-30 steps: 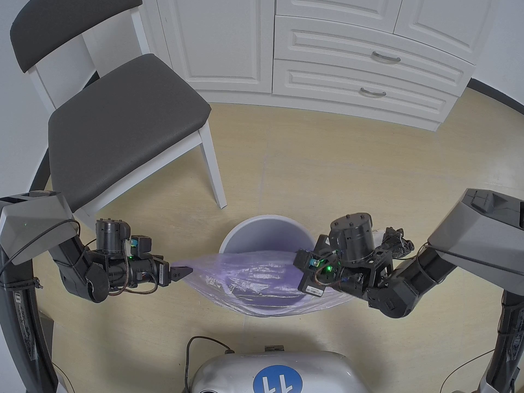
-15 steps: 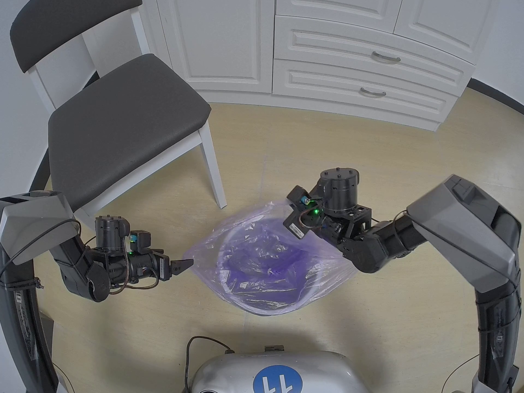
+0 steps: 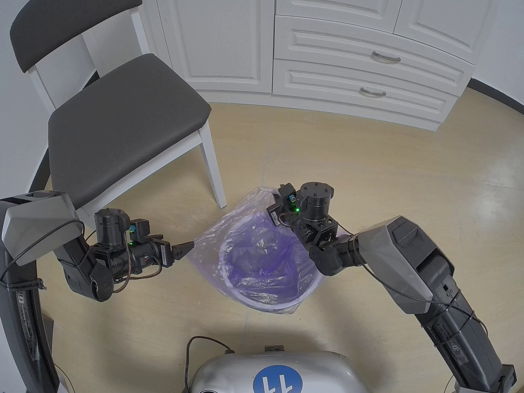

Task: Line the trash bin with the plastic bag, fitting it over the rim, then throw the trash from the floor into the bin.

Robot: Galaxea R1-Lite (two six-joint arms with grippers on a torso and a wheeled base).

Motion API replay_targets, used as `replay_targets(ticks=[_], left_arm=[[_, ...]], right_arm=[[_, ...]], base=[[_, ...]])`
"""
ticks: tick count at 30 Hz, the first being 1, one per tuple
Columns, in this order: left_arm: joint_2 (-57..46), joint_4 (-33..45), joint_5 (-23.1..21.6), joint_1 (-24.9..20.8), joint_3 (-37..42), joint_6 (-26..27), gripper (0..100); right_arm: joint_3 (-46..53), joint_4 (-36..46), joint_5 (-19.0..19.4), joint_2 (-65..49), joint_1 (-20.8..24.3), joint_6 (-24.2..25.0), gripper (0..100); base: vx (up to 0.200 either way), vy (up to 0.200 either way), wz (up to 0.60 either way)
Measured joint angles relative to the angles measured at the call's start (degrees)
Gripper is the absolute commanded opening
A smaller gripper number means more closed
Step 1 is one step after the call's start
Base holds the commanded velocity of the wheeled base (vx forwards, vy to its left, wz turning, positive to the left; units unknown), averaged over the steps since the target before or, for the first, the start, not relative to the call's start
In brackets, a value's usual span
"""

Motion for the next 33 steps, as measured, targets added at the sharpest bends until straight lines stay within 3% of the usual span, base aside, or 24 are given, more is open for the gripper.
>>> replay_targets(ticks=[9,21,25,33], left_arm=[[0.1,-0.8,0.4,-0.1,0.3,-0.5,100],[-0.1,-2.0,0.2,-0.9,1.5,-0.6,100],[-0.3,-3.0,0.2,-1.5,2.2,-0.9,100],[-1.4,-3.0,0.6,-3.4,2.8,-4.4,100]], right_arm=[[2.1,-0.4,-0.1,-2.0,0.2,1.1,100],[30.0,9.1,1.4,-24.0,3.4,4.5,100],[38.1,9.9,1.3,-30.0,4.0,11.0,100],[50.2,8.0,0.5,-35.7,3.4,38.2,100]], base=[[0.0,0.0,0.0],[0.0,0.0,0.0],[0.0,0.0,0.0],[0.0,0.0,0.0]])
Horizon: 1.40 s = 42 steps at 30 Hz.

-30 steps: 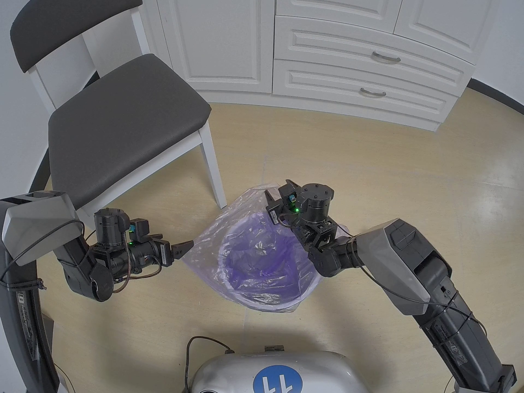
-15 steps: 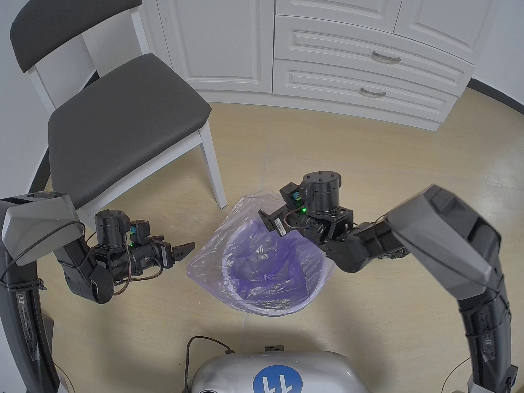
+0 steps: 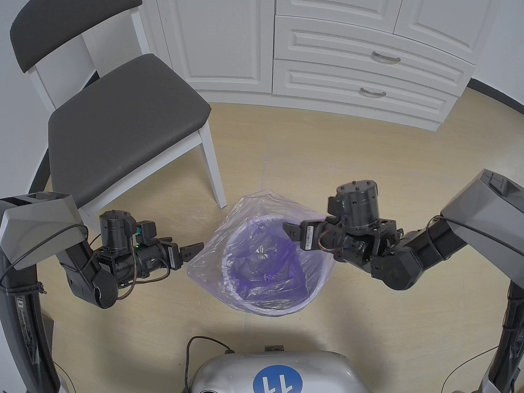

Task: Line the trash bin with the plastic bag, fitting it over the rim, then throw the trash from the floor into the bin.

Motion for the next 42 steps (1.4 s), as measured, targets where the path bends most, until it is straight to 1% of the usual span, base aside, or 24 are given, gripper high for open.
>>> replay_targets(ticks=[2,4,8,11,21,26,30,33,37,42], left_arm=[[-0.6,2.0,0.8,-0.6,-0.2,-1.1,100],[-1.2,5.4,2.4,-1.2,-0.7,-1.6,100],[-2.7,14.3,5.9,-1.9,-2.8,-2.2,100],[-4.3,17.5,7.9,-2.2,-4.5,-2.6,100],[-5.3,18.0,8.3,-3.0,-5.3,-2.5,100],[-4.0,18.0,8.4,-3.4,-5.3,-2.3,100],[-1.8,17.8,8.9,-3.7,-5.6,-1.8,100],[0.3,17.6,10.9,-3.9,-6.5,-1.3,100],[3.6,17.3,14.6,-3.7,-8.8,-0.9,100],[7.8,17.2,15.9,-2.8,-11.5,-0.8,100]], right_arm=[[3.6,-0.4,-0.2,-0.7,-1.1,4.5,100],[6.0,-0.7,-0.3,-1.0,-2.2,6.7,100],[8.0,-1.1,-0.5,-1.4,-4.2,7.1,100],[8.4,-1.3,-0.6,-1.5,-5.6,6.8,100],[6.3,-1.4,-0.6,0.4,-10.0,6.5,100],[4.2,-1.4,-0.5,3.1,-12.3,6.5,100],[3.0,-1.5,-0.4,5.5,-13.2,6.7,100],[2.1,-1.5,-0.4,7.3,-13.6,7.0,100],[1.0,-1.5,-0.1,9.4,-14.2,7.2,100],[0.2,-2.2,0.1,12.3,-14.6,7.2,100]], base=[[0.0,0.0,0.0],[0.0,0.0,0.0],[0.0,0.0,0.0],[0.0,0.0,0.0],[0.0,0.0,0.0],[0.0,0.0,0.0],[0.0,0.0,0.0],[0.0,0.0,0.0],[0.0,0.0,0.0],[0.0,0.0,0.0]])
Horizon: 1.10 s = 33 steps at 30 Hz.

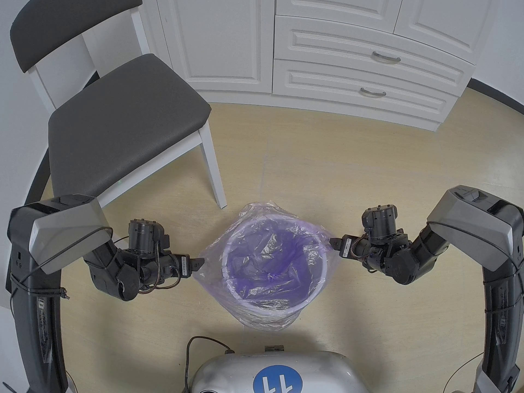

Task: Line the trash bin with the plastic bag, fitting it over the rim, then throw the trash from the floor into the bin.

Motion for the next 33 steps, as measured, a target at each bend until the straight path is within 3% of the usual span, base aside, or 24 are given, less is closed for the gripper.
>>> replay_targets(ticks=[21,25,33], left_arm=[[6.3,0.3,0.1,0.5,-2.0,0.2,100],[6.8,0.2,0.4,0.5,-2.8,0.0,100],[7.2,0.9,5.2,1.2,-6.2,-0.4,100]], right_arm=[[-1.0,-6.1,0.4,8.7,0.6,0.1,100],[-1.2,-7.5,0.4,9.4,2.2,2.4,100],[-5.0,-8.3,-0.3,11.0,5.7,7.8,100]], base=[[0.0,0.0,0.0],[0.0,0.0,0.0],[0.0,0.0,0.0]])
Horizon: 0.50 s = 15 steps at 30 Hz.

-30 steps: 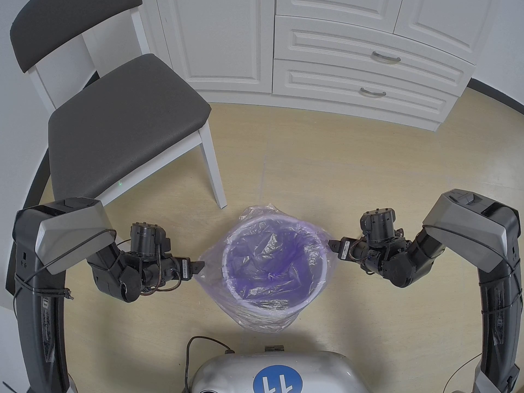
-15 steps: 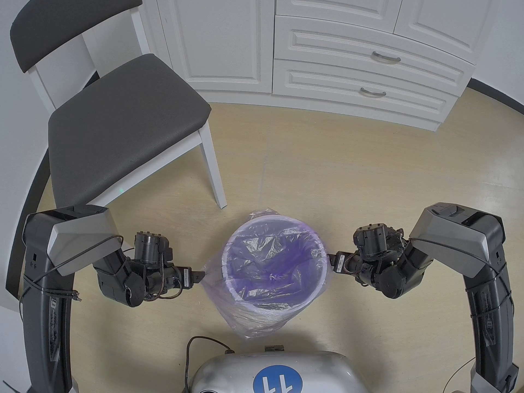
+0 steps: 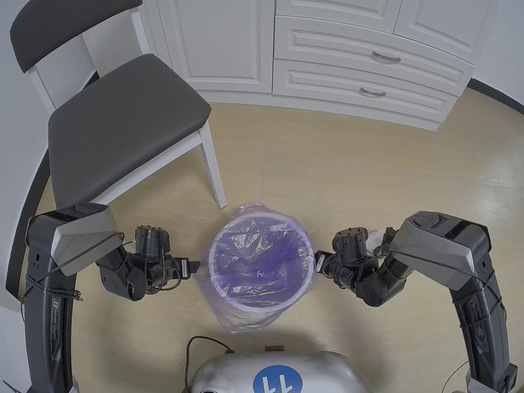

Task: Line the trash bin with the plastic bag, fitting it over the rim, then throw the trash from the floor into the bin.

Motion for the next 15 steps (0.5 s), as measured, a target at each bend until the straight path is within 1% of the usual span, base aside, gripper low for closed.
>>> replay_targets(ticks=[3,6,10,15], left_arm=[[0.0,0.1,0.4,0.2,-0.8,-0.6,100],[0.0,0.1,0.7,0.3,-1.6,-1.8,100],[0.0,0.2,0.9,0.4,-2.6,-2.9,100],[-0.5,0.2,0.9,0.7,-2.5,-3.1,100]], right_arm=[[-2.2,0.0,-0.3,0.8,0.9,2.9,100],[-4.5,-0.1,-0.9,1.5,1.7,4.5,100],[-8.0,-0.1,-3.8,2.9,2.0,5.1,100],[-8.2,-0.1,-4.2,2.8,1.1,4.7,100]], base=[[0.0,0.0,0.0],[0.0,0.0,0.0],[0.0,0.0,0.0],[0.0,0.0,0.0]])
